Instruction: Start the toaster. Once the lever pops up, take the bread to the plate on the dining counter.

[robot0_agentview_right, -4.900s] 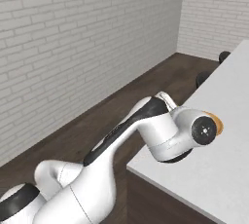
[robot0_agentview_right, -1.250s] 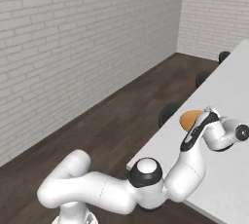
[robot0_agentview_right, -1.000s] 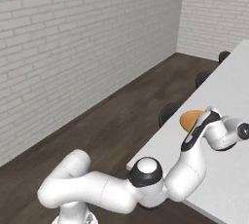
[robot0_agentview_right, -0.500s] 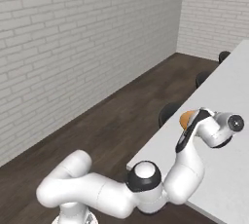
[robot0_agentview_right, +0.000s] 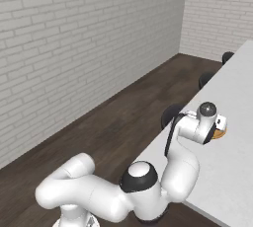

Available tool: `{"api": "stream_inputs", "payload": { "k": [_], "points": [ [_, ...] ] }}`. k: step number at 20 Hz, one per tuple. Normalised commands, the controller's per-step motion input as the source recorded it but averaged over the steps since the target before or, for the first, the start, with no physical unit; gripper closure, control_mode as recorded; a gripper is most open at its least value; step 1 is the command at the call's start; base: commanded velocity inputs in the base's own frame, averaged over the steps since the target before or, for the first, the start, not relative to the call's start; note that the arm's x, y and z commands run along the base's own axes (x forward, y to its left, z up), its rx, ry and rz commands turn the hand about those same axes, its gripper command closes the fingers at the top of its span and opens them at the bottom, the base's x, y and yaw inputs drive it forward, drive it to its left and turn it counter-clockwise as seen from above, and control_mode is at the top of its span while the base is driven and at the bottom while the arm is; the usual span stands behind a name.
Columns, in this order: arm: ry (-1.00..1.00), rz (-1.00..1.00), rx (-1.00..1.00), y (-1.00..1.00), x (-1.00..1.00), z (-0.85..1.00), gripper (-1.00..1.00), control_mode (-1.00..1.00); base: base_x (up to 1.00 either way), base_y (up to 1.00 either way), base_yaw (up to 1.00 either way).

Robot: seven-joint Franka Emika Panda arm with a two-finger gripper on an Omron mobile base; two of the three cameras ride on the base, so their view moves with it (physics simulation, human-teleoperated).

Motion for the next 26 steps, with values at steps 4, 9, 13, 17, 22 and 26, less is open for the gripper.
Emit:
{"api": "stream_inputs", "payload": {
  "k": [4,9,13,17,22,26],
  "points": [
    [0.26,-0.01,-0.13,0.00,0.04,0.01,-1.00,-1.00,0.00,0.00,0.00],
    [0.23,0.00,-0.01,-0.01,0.00,0.12,-1.00,-1.00,0.00,0.00,0.00],
    [0.07,-0.02,0.02,-0.11,-0.02,0.24,-1.00,-1.00,0.00,0.00,0.00],
    [-0.07,-0.13,0.09,-0.55,-0.48,0.00,-1.00,-1.00,0.00,0.00,0.00],
    [-0.24,-0.17,0.12,-0.41,-0.62,0.01,-1.00,-1.00,0.00,0.00,0.00],
    [-0.30,-0.08,0.05,0.03,-0.99,0.64,-1.00,-1.00,0.00,0.00,0.00]
  ]
}}
